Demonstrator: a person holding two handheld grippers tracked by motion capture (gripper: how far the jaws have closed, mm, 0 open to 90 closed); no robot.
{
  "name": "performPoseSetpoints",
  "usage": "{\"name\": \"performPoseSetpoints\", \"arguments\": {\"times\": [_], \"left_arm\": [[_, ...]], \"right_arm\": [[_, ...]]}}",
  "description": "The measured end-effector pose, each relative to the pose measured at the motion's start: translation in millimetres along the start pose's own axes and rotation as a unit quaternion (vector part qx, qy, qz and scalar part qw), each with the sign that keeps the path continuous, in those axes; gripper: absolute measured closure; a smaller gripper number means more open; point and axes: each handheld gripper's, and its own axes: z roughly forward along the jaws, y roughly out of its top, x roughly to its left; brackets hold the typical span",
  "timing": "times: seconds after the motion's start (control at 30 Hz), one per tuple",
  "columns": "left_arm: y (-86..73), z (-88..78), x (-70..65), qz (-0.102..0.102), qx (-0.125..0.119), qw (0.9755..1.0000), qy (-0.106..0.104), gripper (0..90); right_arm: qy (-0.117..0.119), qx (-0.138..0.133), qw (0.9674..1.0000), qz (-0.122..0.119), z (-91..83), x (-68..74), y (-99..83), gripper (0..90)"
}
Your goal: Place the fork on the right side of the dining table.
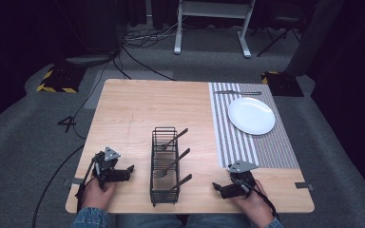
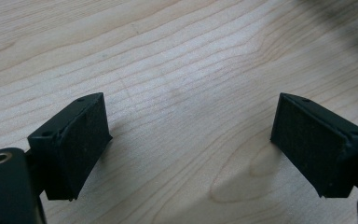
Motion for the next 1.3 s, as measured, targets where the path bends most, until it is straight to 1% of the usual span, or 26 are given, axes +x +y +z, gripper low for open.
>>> {"name": "performPoseSetpoints", "arguments": {"times": [0.07,0.2,0.27,0.33,0.5,0.6,0.67,0.73,0.8,0.93,1.17,1.3], "left_arm": [[0.0,0.0,0.0,0.000,0.000,1.0000,0.000,11.4],[0.1,0.0,0.1,0.000,0.001,1.0000,0.000,11.4],[0.2,0.1,0.2,0.000,0.001,1.0000,-0.001,11.3],[0.3,0.2,0.3,0.001,0.001,1.0000,-0.001,11.3],[0.3,0.2,0.2,0.000,0.001,1.0000,-0.001,11.3],[0.3,0.2,0.2,0.000,0.001,1.0000,-0.001,11.3],[0.3,0.1,0.2,0.001,0.001,1.0000,-0.001,11.3],[0.3,0.2,0.2,0.000,0.001,1.0000,-0.001,11.3],[0.3,0.2,0.1,0.000,0.001,1.0000,-0.001,11.3],[0.2,0.2,0.0,0.000,0.001,1.0000,-0.001,11.3],[0.2,0.1,0.0,0.000,0.001,1.0000,-0.001,11.3],[0.2,0.2,0.1,0.000,0.000,1.0000,-0.001,11.3]], "right_arm": [[0.004,-0.008,0.9999,-0.006,-1.2,0.7,-0.7,14.6],[0.007,-0.012,0.9998,-0.012,-2.3,1.0,-1.2,18.7],[0.008,-0.014,0.9998,-0.011,-3.0,1.6,-1.3,21.1],[0.010,-0.014,0.9998,-0.010,-3.9,3.0,-1.3,26.0],[0.011,-0.005,0.9999,-0.011,-7.4,5.7,1.0,39.7],[0.013,0.006,0.9999,-0.009,-9.6,5.9,2.8,45.0],[0.022,0.011,0.9997,-0.002,-10.8,5.5,4.0,47.4],[0.034,0.015,0.9993,0.006,-12.8,6.0,5.8,48.9],[0.038,0.012,0.9992,0.005,-17.1,8.1,8.7,49.7],[0.045,-0.002,0.9990,0.001,-29.8,12.0,16.7,50.7],[0.067,-0.022,0.9975,0.009,-47.0,19.0,28.2,52.3],[0.079,-0.028,0.9965,0.000,-55.0,26.8,37.4,52.9]]}}
